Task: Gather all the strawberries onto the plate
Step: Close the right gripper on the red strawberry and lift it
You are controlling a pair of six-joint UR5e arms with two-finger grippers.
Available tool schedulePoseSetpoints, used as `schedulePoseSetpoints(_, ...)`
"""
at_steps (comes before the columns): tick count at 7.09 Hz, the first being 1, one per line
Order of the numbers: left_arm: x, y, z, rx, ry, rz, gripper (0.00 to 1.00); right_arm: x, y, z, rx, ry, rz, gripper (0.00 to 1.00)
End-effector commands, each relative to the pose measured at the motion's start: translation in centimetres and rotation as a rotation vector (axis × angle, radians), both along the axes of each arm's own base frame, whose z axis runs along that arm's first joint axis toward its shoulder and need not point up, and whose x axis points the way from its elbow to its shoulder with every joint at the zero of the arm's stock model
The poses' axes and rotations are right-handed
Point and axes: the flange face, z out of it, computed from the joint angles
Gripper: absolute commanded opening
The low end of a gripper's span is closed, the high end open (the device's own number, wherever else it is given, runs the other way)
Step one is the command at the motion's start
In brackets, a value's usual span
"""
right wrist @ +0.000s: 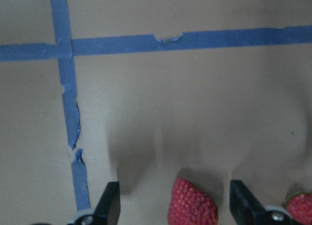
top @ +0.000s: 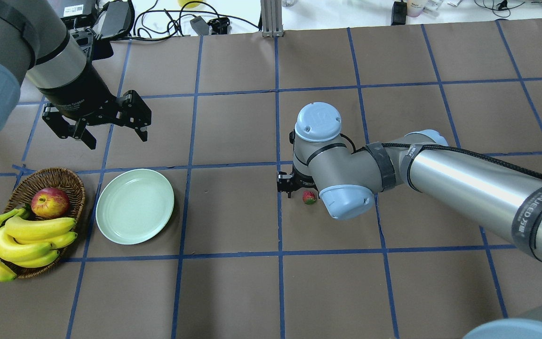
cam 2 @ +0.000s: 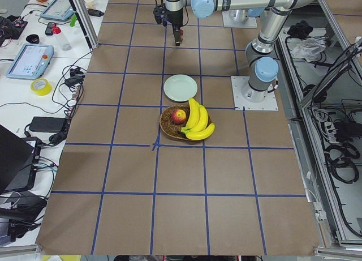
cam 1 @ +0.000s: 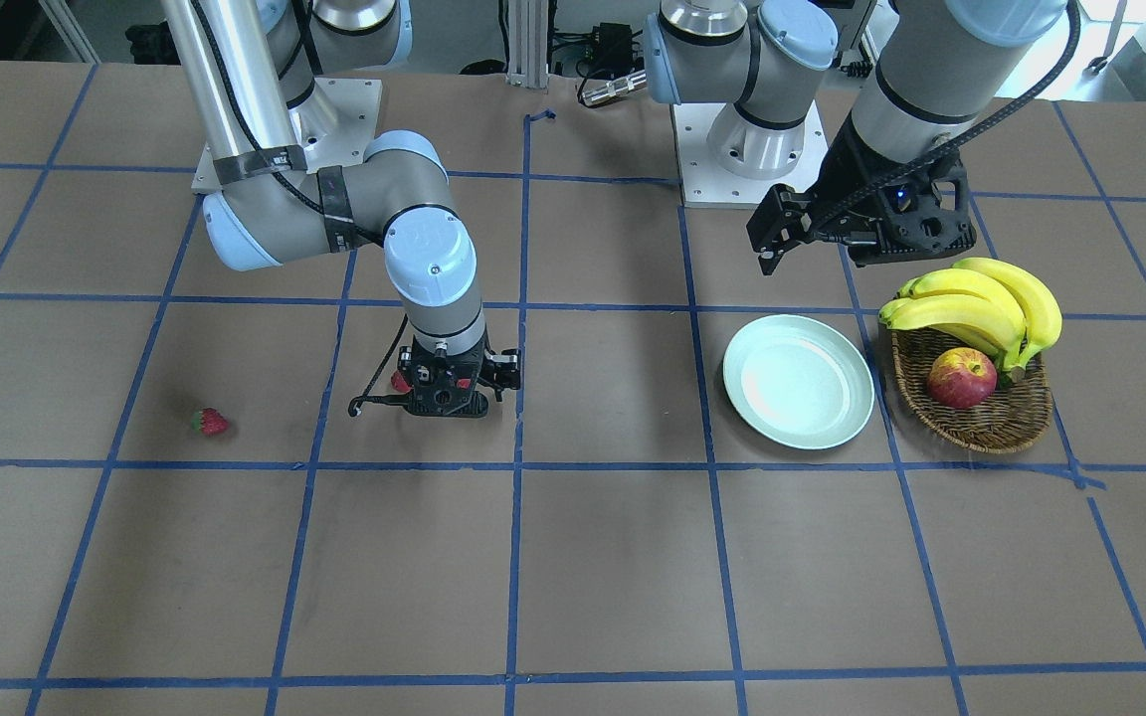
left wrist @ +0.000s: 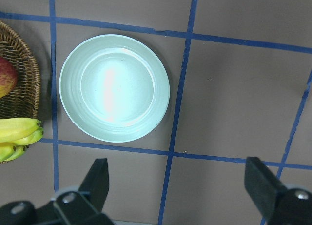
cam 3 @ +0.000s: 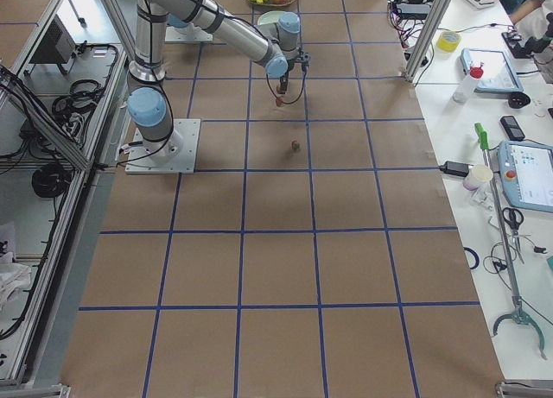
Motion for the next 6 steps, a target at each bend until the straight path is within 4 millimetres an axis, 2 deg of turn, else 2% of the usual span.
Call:
schedulePoseSetpoints(1, 0.18, -0.29, -0.17, -0.001, 0.001, 0.005, 1.00, -0.28, 0.57, 0.34, 0.006, 0.007, -0.008, 0.82)
schedulePoseSetpoints(2, 0.26, -0.22, -0.14, 0.002, 0.000, 0.005, 1.00, -0.32, 0.69, 0.71, 0.000, 0.005, -0.008, 0.75)
schedulePoseSetpoints(3, 0.17, -0.24, -0.11, -0.001, 0.001, 0.004, 1.00, -0.26, 0.72, 0.62, 0.000, -0.002, -0.001, 0.49)
schedulePoseSetpoints(4, 0.26, -0.22, -0.14, 0.002, 0.000, 0.005, 1.00, -0.28, 0.72, 0.62, 0.000, 0.000, 0.002, 0.29)
schedulePoseSetpoints(5, 0.19, -0.18, -0.21, 0.003, 0.000, 0.004, 1.00, -0.33, 0.72, 0.60, 0.000, 0.004, 0.010, 0.11)
schedulePoseSetpoints(6, 0.26, -0.20, -0.21, 0.003, 0.000, 0.005, 1.00, -0.26, 0.47, 0.94, -0.013, 0.000, 0.074, 0.00)
